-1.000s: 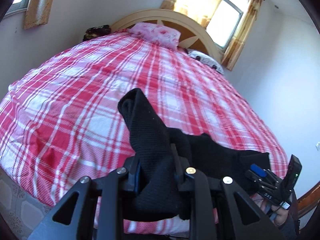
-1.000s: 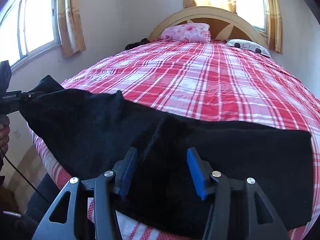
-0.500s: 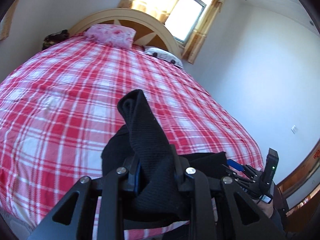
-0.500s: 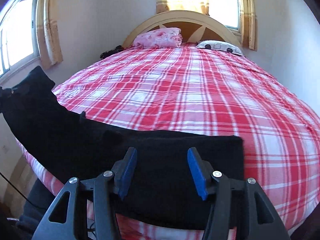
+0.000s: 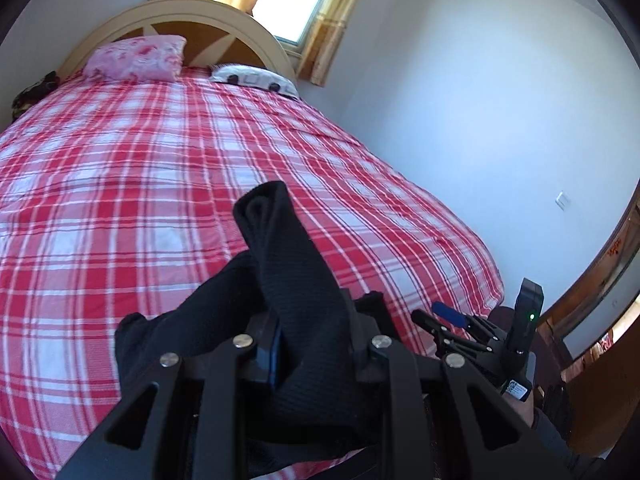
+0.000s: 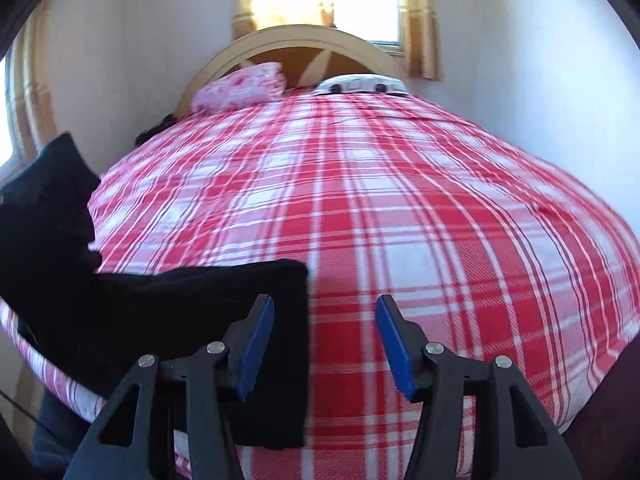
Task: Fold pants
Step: 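Fold the held end over toward the right tool and open the left gripper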
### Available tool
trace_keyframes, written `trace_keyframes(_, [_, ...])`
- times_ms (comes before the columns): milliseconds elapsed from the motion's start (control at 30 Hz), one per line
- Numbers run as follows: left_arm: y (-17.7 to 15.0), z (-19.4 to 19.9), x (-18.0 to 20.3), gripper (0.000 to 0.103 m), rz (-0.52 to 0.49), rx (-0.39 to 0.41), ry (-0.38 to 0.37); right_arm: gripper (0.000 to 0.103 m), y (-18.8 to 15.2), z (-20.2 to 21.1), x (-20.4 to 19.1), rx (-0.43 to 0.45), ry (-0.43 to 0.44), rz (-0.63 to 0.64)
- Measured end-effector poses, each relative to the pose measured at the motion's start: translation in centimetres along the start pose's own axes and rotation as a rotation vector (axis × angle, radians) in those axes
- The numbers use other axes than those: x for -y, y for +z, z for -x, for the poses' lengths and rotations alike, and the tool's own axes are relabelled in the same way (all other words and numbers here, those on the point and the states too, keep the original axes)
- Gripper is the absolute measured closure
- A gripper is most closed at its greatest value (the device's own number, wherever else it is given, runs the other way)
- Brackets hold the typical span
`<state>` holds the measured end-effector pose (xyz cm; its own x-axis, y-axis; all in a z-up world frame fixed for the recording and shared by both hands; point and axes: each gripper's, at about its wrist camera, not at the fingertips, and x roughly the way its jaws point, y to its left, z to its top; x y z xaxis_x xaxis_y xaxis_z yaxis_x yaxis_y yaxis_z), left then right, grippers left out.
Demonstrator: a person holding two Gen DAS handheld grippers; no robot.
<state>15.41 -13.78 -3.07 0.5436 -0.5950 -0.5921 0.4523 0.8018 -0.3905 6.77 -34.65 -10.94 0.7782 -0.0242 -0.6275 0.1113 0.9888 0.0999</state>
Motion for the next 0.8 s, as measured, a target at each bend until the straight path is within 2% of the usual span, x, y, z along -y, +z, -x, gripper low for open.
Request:
trace_keyframes(133, [0.0, -2.9, 2.2, 0.079, -0.026, -0.035, -0.013, 0.048, 0.0, 0.0, 2.2, 0.050, -0.002, -0.097])
trace_keyframes(333, [-1.7, -8.5, 5.1, 0.077, -0.112, -0.119, 0.067, 0.048, 0.0, 0.3, 4.6, 0.098, -0.004, -0.210])
trace_keyframes(433, [-2.8, -10.2, 6.3, 0.076, -0.132, -0.158, 0.058, 0.048, 0.2, 0.4, 5.2, 0.108, -0.003, -0.230])
trace_keyframes(467, [-3.1, -10.5, 6.7, 0.074, -0.140, -0.163, 0.060, 0.048, 0.2, 0.3, 5.3, 0.109, -0.001, -0.232])
trace_keyframes(533, [-3.6, -11.0, 7.5, 0.059, -0.155, -0.174, 0.061, 0.048, 0.2, 0.2, 5.4, 0.108, 0.004, -0.236])
trace_keyframes(600, [-4.1, -11.0, 8.2, 0.039, -0.148, -0.189, 0.016, 0.048, 0.2, 0.0, 5.5, 0.104, 0.021, -0.238])
trace_keyframes(667, [-4.5, -10.8, 8.9, 0.032, -0.166, -0.187, -0.005, 0.048, 0.1, 0.0, 5.6, 0.102, 0.034, -0.240])
trace_keyframes(767, [-5.8, -9.0, 9.7, 0.032, -0.196, -0.168, -0.051, 0.048, 0.1, 0.0, 6.0, 0.102, 0.031, -0.251])
trace_keyframes(800, [-6.3, -7.6, 9.5, 0.031, -0.211, -0.139, -0.051, 0.048, 0.1, 0.0, 6.2, 0.101, 0.034, -0.257])
